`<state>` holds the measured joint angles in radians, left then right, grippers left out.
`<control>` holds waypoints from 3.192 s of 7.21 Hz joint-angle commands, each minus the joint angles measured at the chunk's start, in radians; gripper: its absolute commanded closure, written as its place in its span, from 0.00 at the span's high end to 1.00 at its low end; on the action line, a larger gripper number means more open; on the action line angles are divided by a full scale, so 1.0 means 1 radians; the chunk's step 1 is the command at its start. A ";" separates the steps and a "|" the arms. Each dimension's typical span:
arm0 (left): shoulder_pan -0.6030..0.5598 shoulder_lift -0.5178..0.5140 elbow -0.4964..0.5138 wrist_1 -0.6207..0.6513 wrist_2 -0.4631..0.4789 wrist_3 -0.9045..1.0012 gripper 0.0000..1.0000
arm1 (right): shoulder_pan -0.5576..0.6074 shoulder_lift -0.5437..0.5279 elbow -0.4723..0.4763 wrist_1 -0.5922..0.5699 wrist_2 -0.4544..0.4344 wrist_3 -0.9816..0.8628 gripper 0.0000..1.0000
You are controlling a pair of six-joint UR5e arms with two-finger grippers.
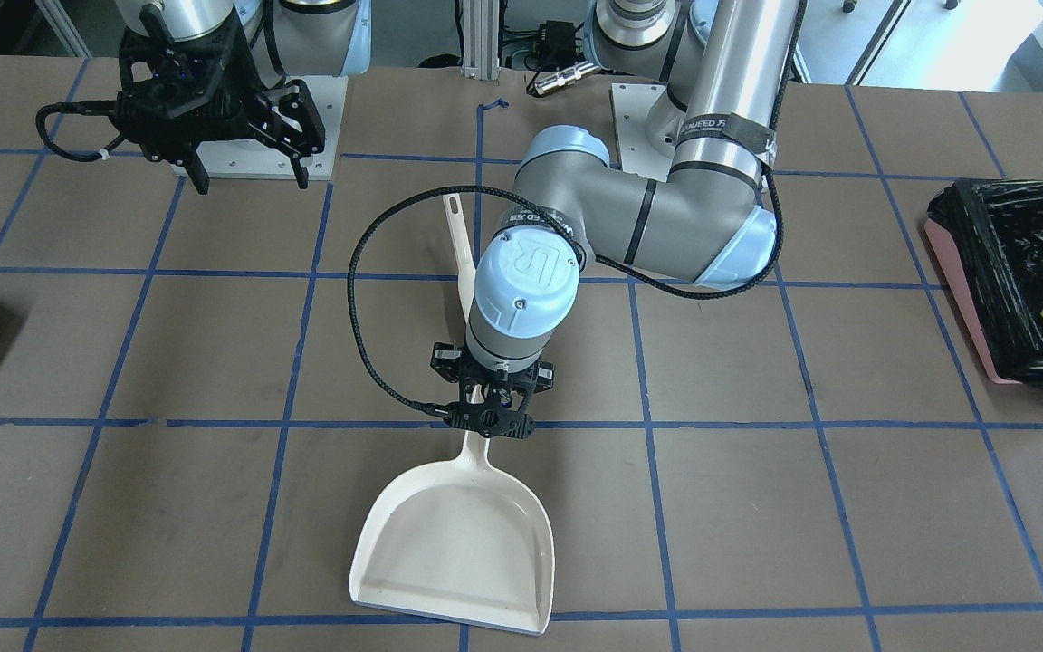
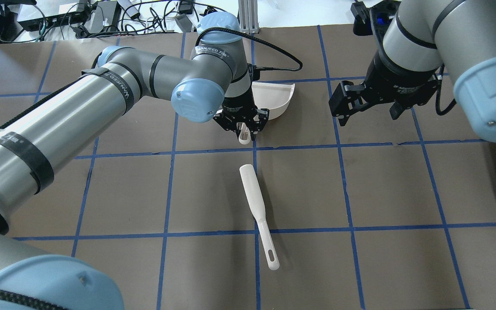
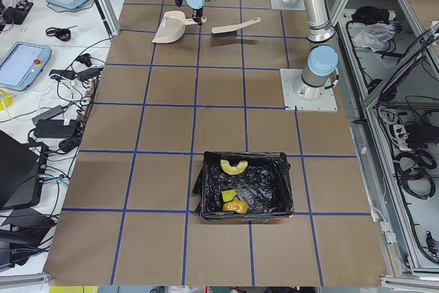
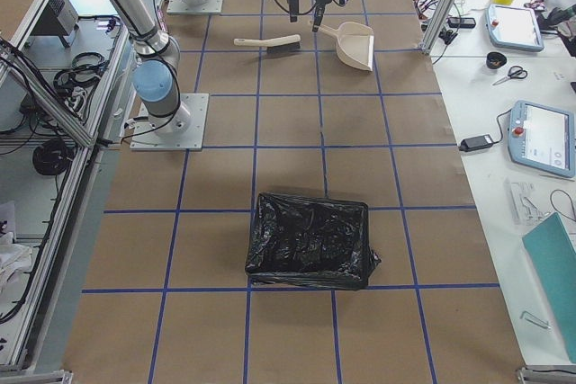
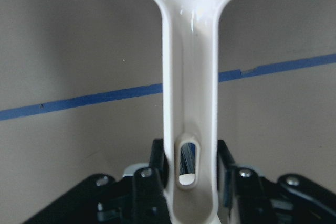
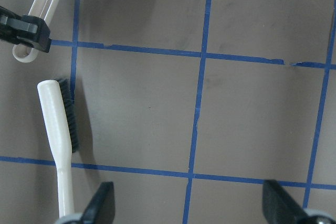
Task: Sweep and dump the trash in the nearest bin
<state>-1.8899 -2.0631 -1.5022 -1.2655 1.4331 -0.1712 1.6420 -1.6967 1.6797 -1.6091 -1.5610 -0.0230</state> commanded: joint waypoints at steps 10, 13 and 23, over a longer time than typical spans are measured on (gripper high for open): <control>0.015 0.053 -0.010 -0.086 -0.077 -0.054 1.00 | -0.002 -0.001 -0.002 0.006 -0.004 -0.011 1.00; 0.190 0.159 0.003 -0.135 -0.068 -0.021 1.00 | -0.002 -0.001 0.000 0.006 -0.004 -0.011 1.00; 0.393 0.523 -0.006 -0.380 0.119 0.147 1.00 | 0.002 0.002 0.000 -0.003 0.001 -0.006 1.00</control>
<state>-1.4955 -1.5759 -1.4796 -1.6534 1.5266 -0.0217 1.6449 -1.6952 1.6797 -1.6111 -1.5602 -0.0291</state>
